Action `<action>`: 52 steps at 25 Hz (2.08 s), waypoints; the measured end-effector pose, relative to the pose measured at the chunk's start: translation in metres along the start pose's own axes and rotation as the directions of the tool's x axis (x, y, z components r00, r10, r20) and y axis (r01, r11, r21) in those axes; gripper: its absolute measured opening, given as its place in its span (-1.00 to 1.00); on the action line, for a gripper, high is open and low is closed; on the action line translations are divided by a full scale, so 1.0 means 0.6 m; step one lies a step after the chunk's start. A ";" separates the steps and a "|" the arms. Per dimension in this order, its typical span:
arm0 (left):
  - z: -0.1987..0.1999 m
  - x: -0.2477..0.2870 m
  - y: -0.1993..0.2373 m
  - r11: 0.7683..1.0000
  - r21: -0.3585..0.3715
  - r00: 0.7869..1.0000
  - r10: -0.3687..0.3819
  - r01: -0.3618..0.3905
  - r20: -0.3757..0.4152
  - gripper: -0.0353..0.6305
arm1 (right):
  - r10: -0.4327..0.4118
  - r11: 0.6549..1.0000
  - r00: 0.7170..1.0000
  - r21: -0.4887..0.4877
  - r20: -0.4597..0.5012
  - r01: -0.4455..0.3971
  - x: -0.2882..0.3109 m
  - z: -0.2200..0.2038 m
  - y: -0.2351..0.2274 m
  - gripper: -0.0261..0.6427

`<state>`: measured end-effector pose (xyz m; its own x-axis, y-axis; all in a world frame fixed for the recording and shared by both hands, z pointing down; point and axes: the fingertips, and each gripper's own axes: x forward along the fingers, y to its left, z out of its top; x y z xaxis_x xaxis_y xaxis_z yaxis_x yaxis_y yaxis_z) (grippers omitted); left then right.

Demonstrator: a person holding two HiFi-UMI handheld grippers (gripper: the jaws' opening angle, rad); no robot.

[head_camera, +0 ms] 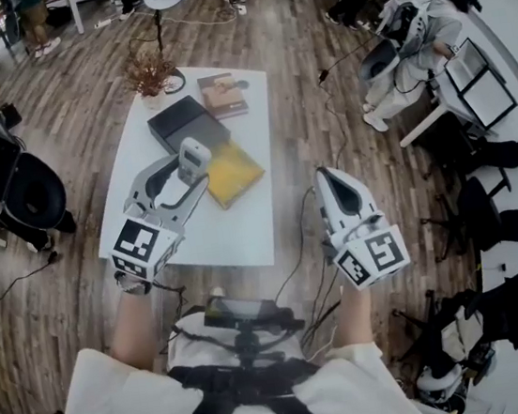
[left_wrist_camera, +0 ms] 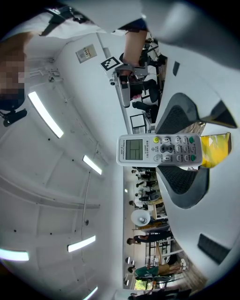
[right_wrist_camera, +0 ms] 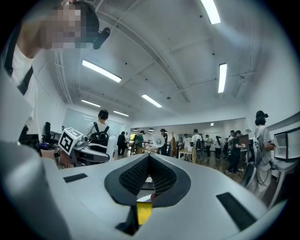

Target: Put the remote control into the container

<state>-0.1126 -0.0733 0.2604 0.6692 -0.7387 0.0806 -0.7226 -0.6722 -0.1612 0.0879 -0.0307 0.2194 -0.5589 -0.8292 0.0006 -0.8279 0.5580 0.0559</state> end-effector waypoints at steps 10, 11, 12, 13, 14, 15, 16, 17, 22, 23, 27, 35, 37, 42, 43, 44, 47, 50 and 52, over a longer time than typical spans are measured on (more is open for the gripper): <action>-0.039 0.036 0.032 1.000 -0.013 0.999 0.004 -0.005 -0.047 -0.20 | 0.070 0.998 0.996 0.011 -0.050 -0.069 0.044 -0.028 0.004 -0.91; -0.041 0.040 0.033 1.000 -0.016 0.999 0.004 -0.004 -0.050 -0.20 | 0.074 0.997 0.996 0.010 -0.055 -0.074 0.046 -0.030 0.003 -0.91; -0.043 0.044 0.032 1.000 -0.019 0.999 0.003 -0.004 -0.053 -0.20 | 0.078 0.997 0.995 0.012 -0.059 -0.077 0.047 -0.032 0.001 -0.91; -0.045 0.049 0.031 1.000 -0.022 0.998 0.002 -0.004 -0.056 -0.20 | 0.080 0.997 0.995 0.015 -0.061 -0.079 0.047 -0.035 -0.003 -0.91; -0.046 0.054 0.028 1.000 -0.024 0.998 0.001 -0.003 -0.060 -0.20 | 0.081 0.997 0.995 0.020 -0.062 -0.080 0.046 -0.038 -0.007 -0.91; -0.046 0.059 0.024 1.000 -0.025 0.998 0.000 -0.001 -0.063 -0.20 | 0.082 0.996 0.995 0.025 -0.063 -0.080 0.045 -0.040 -0.012 -0.91; -0.045 0.064 0.019 1.000 -0.023 0.998 -0.002 0.000 -0.066 -0.20 | 0.084 0.996 0.994 0.027 -0.064 -0.082 0.043 -0.042 -0.018 -0.91; -0.044 0.068 0.013 1.000 -0.021 0.998 -0.002 0.001 -0.069 -0.20 | 0.088 0.996 0.994 0.028 -0.066 -0.086 0.042 -0.044 -0.022 -0.91; -0.044 0.085 -0.011 1.000 -0.020 0.996 0.021 -0.023 -0.089 -0.20 | 0.116 0.993 0.991 0.022 -0.068 -0.114 0.033 -0.045 -0.035 -0.91; -0.046 0.087 -0.014 0.999 -0.021 0.995 0.029 -0.031 -0.094 -0.20 | 0.120 0.993 0.990 0.019 -0.068 -0.119 0.031 -0.045 -0.038 -0.91; -0.058 0.099 -0.033 0.998 -0.013 0.991 0.058 -0.060 -0.119 -0.20 | 0.135 0.991 0.989 0.027 -0.066 -0.133 0.018 -0.051 -0.051 -0.91; -0.074 0.121 -0.073 0.997 0.021 0.980 0.077 -0.074 -0.182 -0.20 | 0.166 0.984 0.984 0.072 -0.067 -0.161 -0.013 -0.078 -0.065 -0.91; -0.084 0.129 -0.074 0.998 0.019 0.979 0.066 -0.063 -0.194 -0.20 | 0.172 0.983 0.982 0.081 -0.073 -0.166 -0.010 -0.086 -0.066 -0.91; -0.118 0.165 -0.055 0.999 0.026 0.972 0.025 -0.019 -0.233 -0.20 | 0.174 0.982 0.980 0.092 -0.093 -0.166 0.014 -0.100 -0.075 -0.91; -0.127 0.173 -0.049 1.000 0.028 0.969 0.015 -0.008 -0.245 -0.20 | 0.173 0.982 0.980 0.096 -0.099 -0.164 0.020 -0.104 -0.078 -0.91; -0.135 0.180 -0.044 1.000 0.030 0.966 0.006 0.002 -0.258 -0.20 | 0.174 0.982 0.979 0.098 -0.105 -0.163 0.025 -0.106 -0.079 -0.91; -0.158 0.200 -0.027 0.999 0.035 0.958 -0.017 0.028 -0.288 -0.20 | 0.167 0.983 0.979 0.100 -0.118 -0.155 0.041 -0.113 -0.083 -0.91; -0.185 0.221 -0.003 0.998 0.043 0.949 -0.035 0.051 -0.313 -0.20 | 0.141 0.986 0.981 0.109 -0.132 -0.127 0.068 -0.130 -0.091 -0.91; -0.204 0.235 0.010 0.995 0.064 0.942 -0.053 0.079 -0.331 -0.20 | 0.128 0.987 0.981 0.118 -0.146 -0.111 0.087 -0.144 -0.096 -0.91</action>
<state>-0.0438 -0.1873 0.3911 0.6116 -0.6764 0.4104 -0.6548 -0.7239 -0.2172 0.1106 -0.1086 0.3025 -0.6472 -0.7466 0.1539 -0.7605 0.6463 -0.0629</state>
